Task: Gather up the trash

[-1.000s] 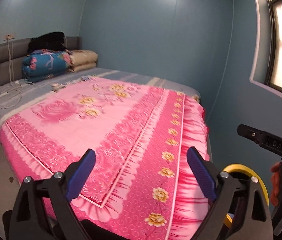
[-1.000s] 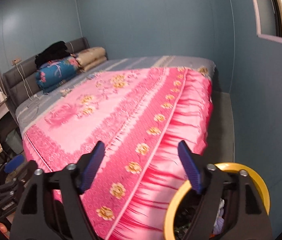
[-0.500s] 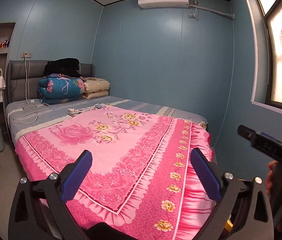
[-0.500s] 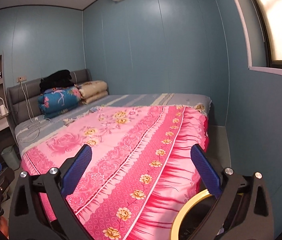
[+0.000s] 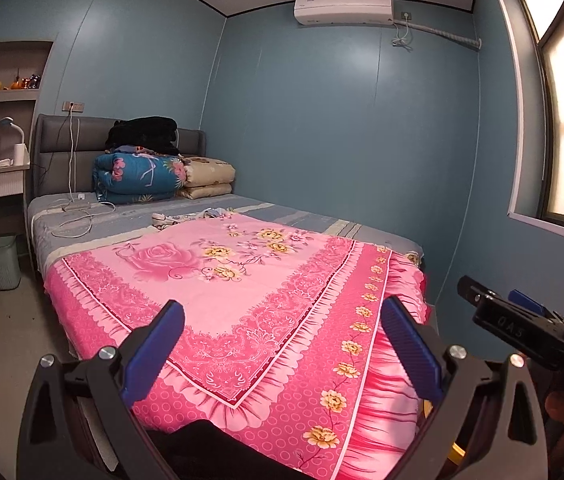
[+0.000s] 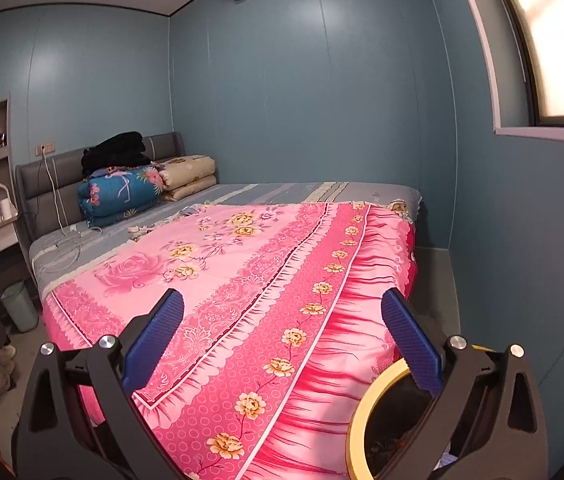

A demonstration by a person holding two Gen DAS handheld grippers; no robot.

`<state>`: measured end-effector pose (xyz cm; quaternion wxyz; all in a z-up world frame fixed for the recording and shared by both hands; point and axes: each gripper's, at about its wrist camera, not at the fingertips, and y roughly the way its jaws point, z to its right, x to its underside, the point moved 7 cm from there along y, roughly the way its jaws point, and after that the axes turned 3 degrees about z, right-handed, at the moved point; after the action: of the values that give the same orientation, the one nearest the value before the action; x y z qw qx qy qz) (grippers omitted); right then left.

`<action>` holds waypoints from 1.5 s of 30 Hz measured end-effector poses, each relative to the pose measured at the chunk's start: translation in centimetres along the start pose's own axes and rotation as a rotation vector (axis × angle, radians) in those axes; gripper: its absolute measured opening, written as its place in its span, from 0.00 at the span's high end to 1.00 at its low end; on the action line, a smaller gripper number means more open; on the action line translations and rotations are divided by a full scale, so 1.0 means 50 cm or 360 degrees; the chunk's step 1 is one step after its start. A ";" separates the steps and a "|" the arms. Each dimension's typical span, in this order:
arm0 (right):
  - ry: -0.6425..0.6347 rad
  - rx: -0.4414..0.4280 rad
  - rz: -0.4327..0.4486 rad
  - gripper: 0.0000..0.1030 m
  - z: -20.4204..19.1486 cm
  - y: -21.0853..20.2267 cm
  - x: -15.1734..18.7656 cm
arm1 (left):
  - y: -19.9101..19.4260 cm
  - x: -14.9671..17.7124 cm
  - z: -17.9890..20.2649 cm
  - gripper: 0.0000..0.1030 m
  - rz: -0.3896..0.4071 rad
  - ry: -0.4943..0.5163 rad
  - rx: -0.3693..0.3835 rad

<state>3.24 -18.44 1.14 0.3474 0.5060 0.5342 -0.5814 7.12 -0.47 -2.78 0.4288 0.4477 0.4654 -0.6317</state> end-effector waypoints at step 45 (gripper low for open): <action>0.0043 0.0048 -0.0053 0.08 0.030 0.015 0.020 | 0.009 0.016 0.010 0.08 -0.0052 -0.0011 0.0036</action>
<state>3.38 -19.91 -0.16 0.3226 0.5099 0.5383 -0.5883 7.29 -1.16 -3.58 0.4150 0.4428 0.4640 -0.6454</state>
